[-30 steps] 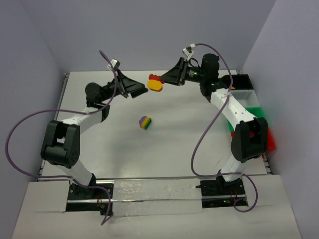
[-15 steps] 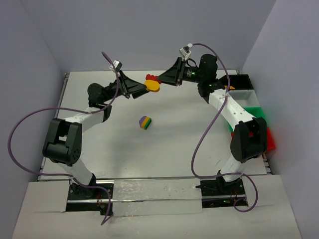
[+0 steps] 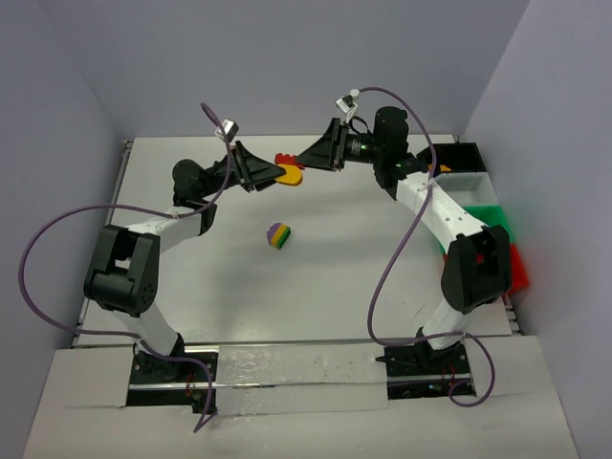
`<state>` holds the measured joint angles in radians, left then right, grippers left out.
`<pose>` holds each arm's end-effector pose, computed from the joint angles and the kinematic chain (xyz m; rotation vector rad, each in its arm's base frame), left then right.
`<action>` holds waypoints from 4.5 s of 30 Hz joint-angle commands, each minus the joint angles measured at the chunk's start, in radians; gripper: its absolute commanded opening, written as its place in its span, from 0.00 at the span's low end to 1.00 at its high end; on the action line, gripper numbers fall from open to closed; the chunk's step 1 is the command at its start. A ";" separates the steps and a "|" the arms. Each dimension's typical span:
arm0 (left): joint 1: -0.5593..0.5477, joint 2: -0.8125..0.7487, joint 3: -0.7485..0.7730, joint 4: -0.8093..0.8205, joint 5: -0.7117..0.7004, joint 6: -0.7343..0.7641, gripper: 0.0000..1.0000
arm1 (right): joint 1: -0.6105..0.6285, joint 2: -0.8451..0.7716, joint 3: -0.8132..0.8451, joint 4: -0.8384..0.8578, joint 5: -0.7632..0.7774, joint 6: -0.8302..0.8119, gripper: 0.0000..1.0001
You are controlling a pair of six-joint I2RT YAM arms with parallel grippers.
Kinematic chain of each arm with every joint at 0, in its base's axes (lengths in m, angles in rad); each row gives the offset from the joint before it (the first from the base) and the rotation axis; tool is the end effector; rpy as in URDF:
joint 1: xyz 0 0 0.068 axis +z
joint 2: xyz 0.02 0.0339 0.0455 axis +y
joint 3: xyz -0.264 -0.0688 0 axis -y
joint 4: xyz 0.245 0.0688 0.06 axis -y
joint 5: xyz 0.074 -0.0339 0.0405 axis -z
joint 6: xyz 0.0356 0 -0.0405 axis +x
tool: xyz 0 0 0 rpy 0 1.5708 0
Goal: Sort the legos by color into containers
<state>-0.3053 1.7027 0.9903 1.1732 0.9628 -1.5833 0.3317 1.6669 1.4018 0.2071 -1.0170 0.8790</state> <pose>0.3382 -0.1372 0.3024 0.1020 1.6649 -2.0574 0.3589 0.1557 0.3646 -0.3999 1.8713 1.6856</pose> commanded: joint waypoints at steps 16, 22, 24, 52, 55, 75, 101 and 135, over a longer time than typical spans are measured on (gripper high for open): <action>-0.050 -0.025 -0.096 -0.115 0.021 0.114 0.00 | -0.059 0.020 0.080 0.070 0.076 0.063 0.00; -0.042 -0.049 -0.075 -0.206 0.070 0.207 0.00 | -0.138 -0.012 0.113 -0.129 0.079 -0.120 0.00; -0.031 -0.068 -0.029 -0.346 0.087 0.320 0.00 | -0.188 -0.038 0.128 -0.299 0.110 -0.256 0.00; -0.034 -0.177 0.437 -1.591 -0.441 1.436 0.00 | -0.825 -0.419 -0.135 -1.379 1.227 -1.450 0.00; -0.034 -0.176 0.440 -1.599 -0.441 1.444 0.00 | -0.850 -0.378 -0.150 -1.352 1.236 -1.454 0.00; -0.033 -0.193 0.408 -1.543 -0.315 1.425 0.00 | -0.842 -0.254 -0.059 -1.282 1.161 -1.431 0.95; -0.011 -0.184 -0.114 0.271 0.366 0.130 0.00 | 0.108 -0.100 0.267 -1.154 -0.080 -1.057 0.94; -0.021 -0.200 -0.104 0.055 0.298 0.290 0.00 | 0.203 0.070 0.422 -1.084 -0.097 -0.920 0.57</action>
<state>-0.3210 1.5366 0.8742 1.2314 1.2806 -1.3344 0.5084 1.7270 1.7650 -0.8787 -1.1409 -0.0188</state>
